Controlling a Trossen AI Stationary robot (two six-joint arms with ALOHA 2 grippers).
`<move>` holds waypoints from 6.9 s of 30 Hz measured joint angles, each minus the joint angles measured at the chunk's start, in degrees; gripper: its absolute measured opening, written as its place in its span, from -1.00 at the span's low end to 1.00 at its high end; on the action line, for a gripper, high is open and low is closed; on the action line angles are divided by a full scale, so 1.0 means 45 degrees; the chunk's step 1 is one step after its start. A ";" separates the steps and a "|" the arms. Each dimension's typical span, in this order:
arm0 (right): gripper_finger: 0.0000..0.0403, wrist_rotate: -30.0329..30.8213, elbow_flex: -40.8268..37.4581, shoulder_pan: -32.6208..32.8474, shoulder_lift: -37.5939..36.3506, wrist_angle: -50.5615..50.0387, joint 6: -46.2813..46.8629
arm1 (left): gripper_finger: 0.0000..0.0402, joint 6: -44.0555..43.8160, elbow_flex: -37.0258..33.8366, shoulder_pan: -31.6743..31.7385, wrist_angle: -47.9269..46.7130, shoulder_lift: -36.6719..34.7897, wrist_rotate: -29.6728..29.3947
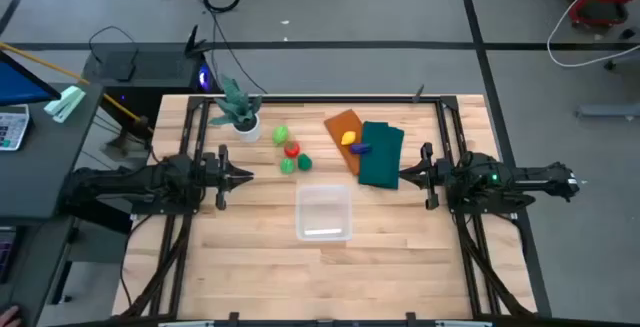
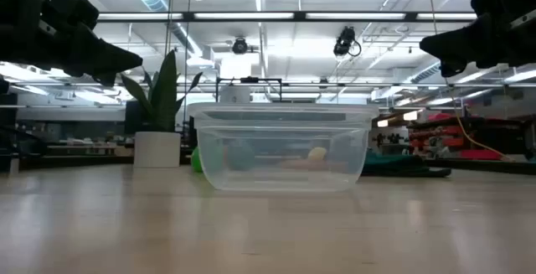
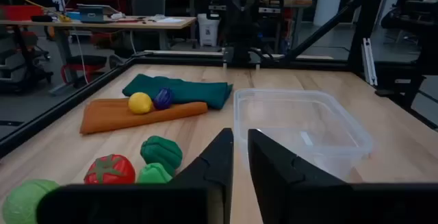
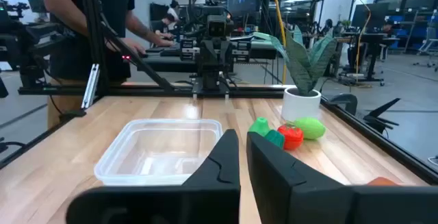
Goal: Pick and placing Produce into tupperware
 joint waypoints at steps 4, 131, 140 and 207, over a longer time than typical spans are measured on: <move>-1.00 0.0001 0.0000 0.0002 0.0002 0.0000 0.0003 | -0.73 0.0001 -0.0002 0.0000 -0.0002 -0.0002 -0.0002; -1.00 0.0001 0.0000 0.0002 0.0003 0.0000 0.0003 | -0.74 -0.0001 -0.0005 0.0000 0.0033 -0.0005 -0.0002; -1.00 0.0002 -0.0003 -0.0001 0.0001 0.0005 0.0867 | -0.72 -0.1571 -0.0005 0.0000 0.0047 0.0000 -0.0007; -1.00 0.1483 0.6712 -0.2004 0.6809 -0.0673 0.7404 | -0.78 -0.2637 0.4811 0.0029 0.2274 0.5381 -0.3551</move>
